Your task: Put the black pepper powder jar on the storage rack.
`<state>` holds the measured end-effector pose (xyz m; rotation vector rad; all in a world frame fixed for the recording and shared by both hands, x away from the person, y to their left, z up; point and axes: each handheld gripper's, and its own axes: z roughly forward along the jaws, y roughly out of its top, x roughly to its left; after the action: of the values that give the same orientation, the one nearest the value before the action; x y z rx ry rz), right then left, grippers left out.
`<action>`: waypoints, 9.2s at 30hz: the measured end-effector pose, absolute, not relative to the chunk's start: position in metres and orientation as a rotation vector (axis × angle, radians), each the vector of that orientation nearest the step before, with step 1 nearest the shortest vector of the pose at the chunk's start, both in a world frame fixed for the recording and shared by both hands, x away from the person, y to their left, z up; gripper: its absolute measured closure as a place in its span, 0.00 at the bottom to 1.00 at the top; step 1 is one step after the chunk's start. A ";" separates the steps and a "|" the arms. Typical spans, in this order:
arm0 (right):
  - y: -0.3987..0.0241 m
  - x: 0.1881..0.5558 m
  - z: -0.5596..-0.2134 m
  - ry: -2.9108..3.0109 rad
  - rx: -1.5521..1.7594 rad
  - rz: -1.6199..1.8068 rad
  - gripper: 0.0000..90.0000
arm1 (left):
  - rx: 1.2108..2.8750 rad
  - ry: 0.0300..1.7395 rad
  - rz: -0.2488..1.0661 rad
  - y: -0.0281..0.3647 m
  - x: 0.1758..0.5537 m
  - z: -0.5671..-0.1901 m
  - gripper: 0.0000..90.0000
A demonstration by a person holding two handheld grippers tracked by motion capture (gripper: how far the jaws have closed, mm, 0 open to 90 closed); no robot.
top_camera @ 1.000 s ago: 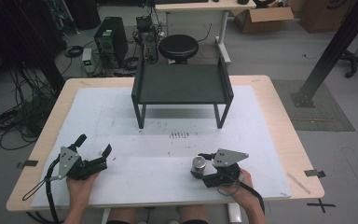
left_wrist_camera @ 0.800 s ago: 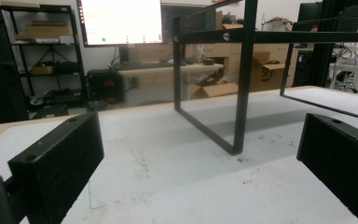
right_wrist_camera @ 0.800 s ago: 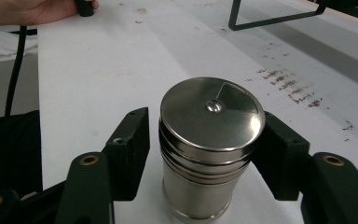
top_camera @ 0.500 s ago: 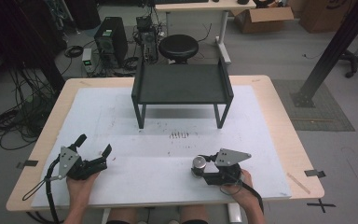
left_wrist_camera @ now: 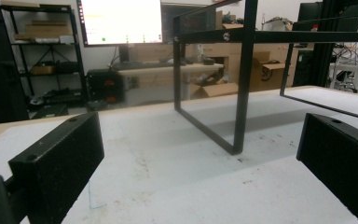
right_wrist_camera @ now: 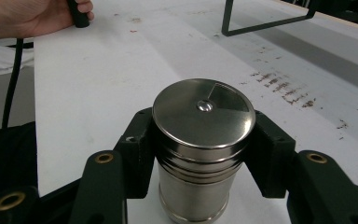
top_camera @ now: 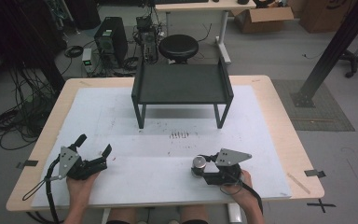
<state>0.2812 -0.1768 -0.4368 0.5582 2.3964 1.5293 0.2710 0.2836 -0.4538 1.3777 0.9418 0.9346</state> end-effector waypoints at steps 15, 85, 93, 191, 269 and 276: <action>-0.178 0.281 -0.426 2.364 0.587 1.532 0.54 | 1.381 0.943 0.934 0.284 0.271 -0.454 0.01; -0.105 0.403 -0.254 2.266 0.713 1.487 0.54 | 1.381 0.947 0.934 0.283 0.271 -0.454 0.02; -0.097 0.420 -0.258 2.238 0.762 1.487 0.54 | 1.382 0.948 0.934 0.283 0.272 -0.454 0.02; -0.058 0.471 -0.293 2.158 0.891 1.467 0.00 | 1.381 0.949 0.937 0.283 0.271 -0.454 0.03; -0.170 0.336 -0.331 1.811 0.900 1.401 0.01 | 1.383 0.948 0.937 0.283 0.272 -0.454 0.03; -0.185 0.325 -0.351 1.737 0.952 1.408 0.01 | 1.384 0.949 0.938 0.283 0.271 -0.454 0.03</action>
<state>0.3251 -0.1849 -0.3512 0.9515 1.7372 1.4084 0.2715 0.2829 -0.4537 1.3840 0.9485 0.9378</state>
